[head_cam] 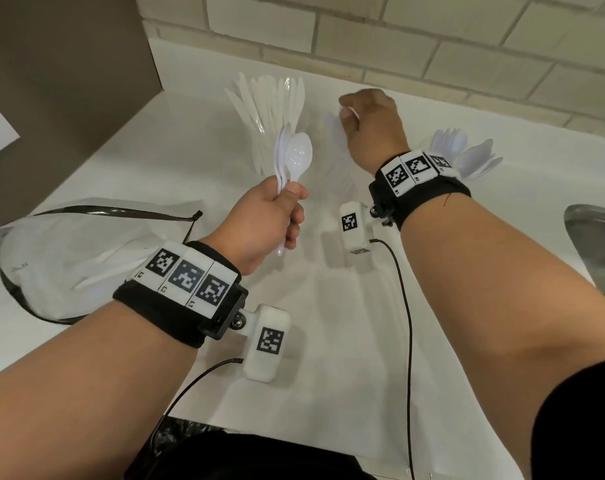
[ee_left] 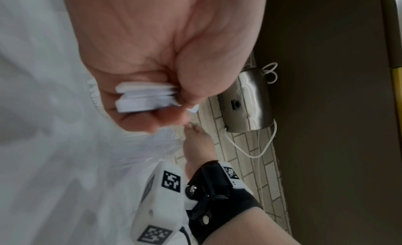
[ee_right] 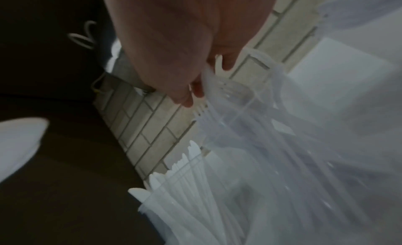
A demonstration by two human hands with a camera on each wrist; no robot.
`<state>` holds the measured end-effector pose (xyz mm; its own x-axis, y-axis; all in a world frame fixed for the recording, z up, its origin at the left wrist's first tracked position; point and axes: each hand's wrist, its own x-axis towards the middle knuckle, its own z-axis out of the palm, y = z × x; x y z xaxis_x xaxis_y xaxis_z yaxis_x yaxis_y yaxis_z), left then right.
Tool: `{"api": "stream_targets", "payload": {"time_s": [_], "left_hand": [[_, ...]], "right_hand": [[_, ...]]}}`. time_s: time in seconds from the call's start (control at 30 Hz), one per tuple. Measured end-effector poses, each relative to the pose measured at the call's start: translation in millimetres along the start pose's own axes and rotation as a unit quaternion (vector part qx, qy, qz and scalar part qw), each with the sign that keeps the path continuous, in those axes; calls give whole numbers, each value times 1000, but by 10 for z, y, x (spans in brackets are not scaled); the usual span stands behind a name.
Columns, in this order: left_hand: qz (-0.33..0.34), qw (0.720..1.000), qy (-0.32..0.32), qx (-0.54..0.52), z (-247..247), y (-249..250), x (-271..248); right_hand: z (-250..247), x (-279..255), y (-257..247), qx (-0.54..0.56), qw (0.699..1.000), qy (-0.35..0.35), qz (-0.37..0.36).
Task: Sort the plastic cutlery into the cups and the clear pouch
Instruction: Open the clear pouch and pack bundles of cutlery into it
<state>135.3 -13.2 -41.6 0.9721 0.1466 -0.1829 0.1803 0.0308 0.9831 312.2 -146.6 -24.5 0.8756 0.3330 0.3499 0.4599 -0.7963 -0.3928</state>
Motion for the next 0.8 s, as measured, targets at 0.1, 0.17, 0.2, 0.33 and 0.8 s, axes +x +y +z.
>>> {"api": "stream_targets", "payload": {"time_s": [0.1, 0.17, 0.2, 0.33, 0.8], "left_hand": [[4, 1000, -22, 11, 61, -6, 24], [1, 999, -46, 11, 124, -2, 45], [1, 998, -62, 17, 163, 2, 55], [-8, 991, -135, 1, 361, 13, 49], [6, 922, -213, 323, -145, -10, -732]], "right_hand": [[-172, -137, -183, 54, 993, 97, -44], [-313, -301, -322, 176, 983, 41, -44], [-379, -401, -371, 230, 972, -19, -40], [-608, -720, -350, 268, 949, -164, -32], [-1605, -432, 467, 39, 989, 127, 59]]}}
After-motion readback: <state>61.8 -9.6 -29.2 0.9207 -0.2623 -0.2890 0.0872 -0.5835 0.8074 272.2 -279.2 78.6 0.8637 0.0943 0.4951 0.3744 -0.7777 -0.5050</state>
